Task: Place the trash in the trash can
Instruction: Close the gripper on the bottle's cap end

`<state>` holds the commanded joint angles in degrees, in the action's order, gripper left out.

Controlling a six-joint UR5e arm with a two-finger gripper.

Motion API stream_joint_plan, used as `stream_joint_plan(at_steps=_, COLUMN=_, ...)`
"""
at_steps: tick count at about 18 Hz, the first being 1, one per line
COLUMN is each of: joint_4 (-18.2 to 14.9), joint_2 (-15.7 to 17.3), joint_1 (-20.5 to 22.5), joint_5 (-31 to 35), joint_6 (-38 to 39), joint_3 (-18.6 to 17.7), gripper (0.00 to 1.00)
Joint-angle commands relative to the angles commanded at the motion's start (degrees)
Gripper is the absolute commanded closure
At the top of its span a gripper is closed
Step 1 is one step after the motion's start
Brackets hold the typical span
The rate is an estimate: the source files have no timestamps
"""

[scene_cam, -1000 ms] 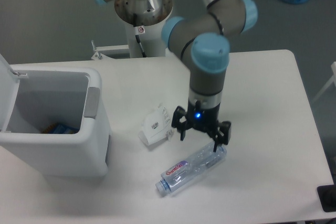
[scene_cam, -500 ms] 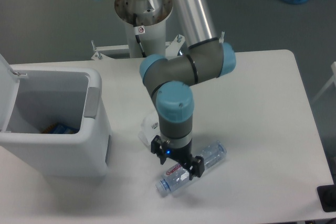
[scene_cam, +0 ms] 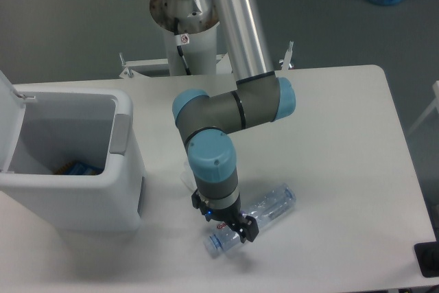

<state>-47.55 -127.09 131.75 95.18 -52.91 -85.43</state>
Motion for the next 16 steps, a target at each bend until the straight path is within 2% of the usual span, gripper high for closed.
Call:
stream_joint_plan(at_steps=6, joint_4=0.0, joint_2=-2.4, joint_1=-1.8, joint_5=5.0, joint_6=0.2, joint_3=1.2, gripper=0.01)
stream_joint_plan(at_steps=10, joint_4=0.0, joint_2=-2.5, joint_1=-1.9, joint_5=5.6, joint_6=0.4, joint_3=1.2, gripper=0.31)
stream_joint_plan(at_steps=16, joint_4=-0.1, joint_2=-2.8, joint_1=-1.9, joint_5=5.4, joint_6=0.6, joint_3=2.3, gripper=0.5)
